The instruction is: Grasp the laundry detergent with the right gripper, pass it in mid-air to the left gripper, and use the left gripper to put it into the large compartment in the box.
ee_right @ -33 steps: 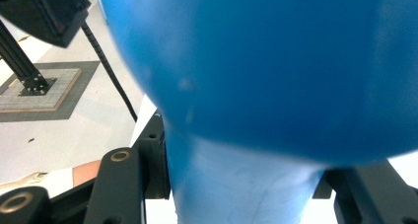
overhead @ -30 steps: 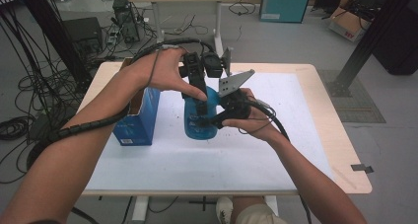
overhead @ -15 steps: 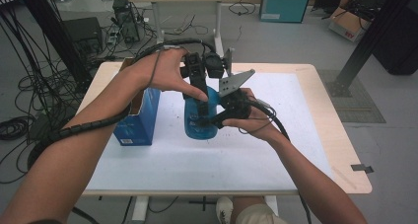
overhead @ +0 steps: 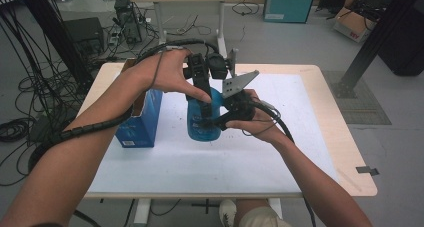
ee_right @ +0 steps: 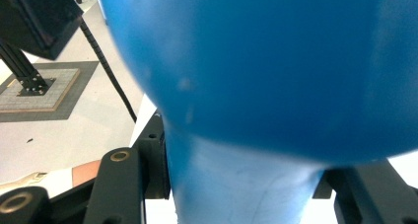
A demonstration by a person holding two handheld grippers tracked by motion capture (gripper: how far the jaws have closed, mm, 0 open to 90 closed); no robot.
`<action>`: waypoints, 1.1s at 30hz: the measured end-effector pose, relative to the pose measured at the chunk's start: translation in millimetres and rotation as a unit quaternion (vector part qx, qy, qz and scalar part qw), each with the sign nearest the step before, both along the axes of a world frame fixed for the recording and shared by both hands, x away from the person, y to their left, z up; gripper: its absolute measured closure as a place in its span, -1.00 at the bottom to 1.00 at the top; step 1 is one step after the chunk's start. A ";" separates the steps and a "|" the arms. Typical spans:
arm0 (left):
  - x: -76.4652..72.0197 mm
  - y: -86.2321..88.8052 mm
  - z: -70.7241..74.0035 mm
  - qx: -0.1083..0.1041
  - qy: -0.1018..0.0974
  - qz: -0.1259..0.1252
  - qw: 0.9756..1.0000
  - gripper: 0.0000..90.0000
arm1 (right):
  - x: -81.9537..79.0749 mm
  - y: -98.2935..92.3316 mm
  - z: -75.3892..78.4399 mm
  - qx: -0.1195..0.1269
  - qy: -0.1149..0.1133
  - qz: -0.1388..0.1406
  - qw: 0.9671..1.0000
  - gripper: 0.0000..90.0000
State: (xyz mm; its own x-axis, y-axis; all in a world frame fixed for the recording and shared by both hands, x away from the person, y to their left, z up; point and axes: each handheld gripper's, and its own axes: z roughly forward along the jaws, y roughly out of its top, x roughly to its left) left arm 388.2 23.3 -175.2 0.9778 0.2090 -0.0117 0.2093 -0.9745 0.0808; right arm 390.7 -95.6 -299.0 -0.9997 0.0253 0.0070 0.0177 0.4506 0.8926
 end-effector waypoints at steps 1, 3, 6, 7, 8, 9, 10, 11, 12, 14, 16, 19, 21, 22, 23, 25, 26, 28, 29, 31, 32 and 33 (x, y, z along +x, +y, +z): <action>0.0 0.0 0.0 0.000 0.000 0.000 1.000 -0.89 | 0.1 0.1 0.0 -0.001 0.000 0.001 1.000 -0.02; -0.1 0.0 -0.2 0.000 -0.004 -0.003 1.000 -0.89 | -0.1 0.2 0.1 0.000 0.000 0.001 1.000 -0.02; 0.5 0.0 0.0 0.002 -0.003 -0.007 1.000 -0.89 | -0.2 0.2 0.2 0.000 0.000 0.001 1.000 -0.02; 0.3 0.0 0.0 0.002 -0.001 -0.006 1.000 -0.89 | -0.3 0.3 0.2 0.000 0.000 0.001 1.000 -0.02; 0.2 0.0 -0.2 0.001 0.000 -0.006 1.000 -0.89 | -0.3 0.3 0.2 0.000 0.000 0.001 1.000 -0.02; 0.4 0.3 0.3 0.002 -0.003 -0.007 1.000 -0.89 | -0.2 0.4 0.1 0.000 0.000 0.001 1.000 -0.02; 0.7 0.9 0.2 0.003 -0.005 -0.010 1.000 -0.89 | -0.2 0.4 0.1 0.000 0.000 0.001 1.000 -0.02; 0.7 0.9 0.2 0.003 -0.005 -0.010 1.000 -0.89 | -0.2 0.4 0.1 0.000 0.000 0.001 1.000 -0.02; 0.6 1.2 0.4 0.003 -0.004 -0.009 1.000 -0.89 | -0.2 0.4 0.3 -0.001 0.002 0.003 1.000 -0.02; 0.0 1.5 0.4 -0.001 -0.004 -0.004 1.000 -0.89 | -0.1 0.7 0.1 0.000 0.004 0.002 1.000 -0.02; 1.0 2.0 0.5 0.003 -0.004 -0.011 1.000 -0.89 | -0.4 0.8 0.1 -0.003 0.003 0.001 1.000 -0.02; 1.4 2.3 0.5 0.004 -0.004 -0.014 1.000 -0.89 | -0.4 1.1 0.0 -0.002 0.005 0.002 1.000 -0.02; 0.4 2.4 0.1 0.001 -0.001 -0.005 1.000 -0.89 | -0.2 1.7 -0.2 -0.003 0.002 0.004 1.000 -0.02; 0.4 2.4 0.1 0.001 -0.001 -0.005 1.000 -0.89 | -0.2 1.7 -0.2 -0.003 0.002 0.004 1.000 -0.02; 0.0 2.5 -0.1 0.000 -0.004 -0.005 1.000 -0.89 | 0.1 1.9 -0.4 -0.001 0.001 0.005 1.000 -0.02; 0.2 2.5 0.1 0.000 0.000 -0.004 1.000 -0.89 | 0.2 1.7 -0.3 0.000 0.000 0.005 1.000 -0.02; 0.1 2.5 0.1 0.000 0.000 -0.004 1.000 -0.89 | 0.3 1.7 -0.5 0.001 -0.002 0.004 1.000 -0.02; 0.1 2.4 0.3 -0.001 0.000 -0.003 1.000 -0.89 | 0.3 1.6 -0.3 0.001 -0.002 0.003 1.000 -0.02; 0.1 2.2 0.0 0.001 0.000 -0.006 1.000 -0.89 | -0.4 0.8 0.1 -0.003 0.004 0.002 1.000 -0.02; -0.1 1.7 0.3 -0.001 -0.001 -0.005 1.000 -0.89 | -0.2 0.8 0.1 0.000 0.002 0.003 1.000 -0.02; -0.2 1.5 0.4 -0.001 0.000 -0.004 1.000 -0.89 | -0.3 0.7 0.2 -0.001 0.002 0.003 1.000 -0.02; -0.2 1.4 0.5 0.000 0.000 -0.004 1.000 -0.89 | -0.3 0.7 0.2 -0.001 0.002 0.003 1.000 -0.03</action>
State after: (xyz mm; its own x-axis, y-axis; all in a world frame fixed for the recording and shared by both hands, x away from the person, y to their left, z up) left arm 388.0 24.7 -174.7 0.9794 0.2018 -0.0117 0.2020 -0.9760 0.0808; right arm 390.4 -94.9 -298.8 -0.9998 0.0187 0.0103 0.0177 0.4521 0.8918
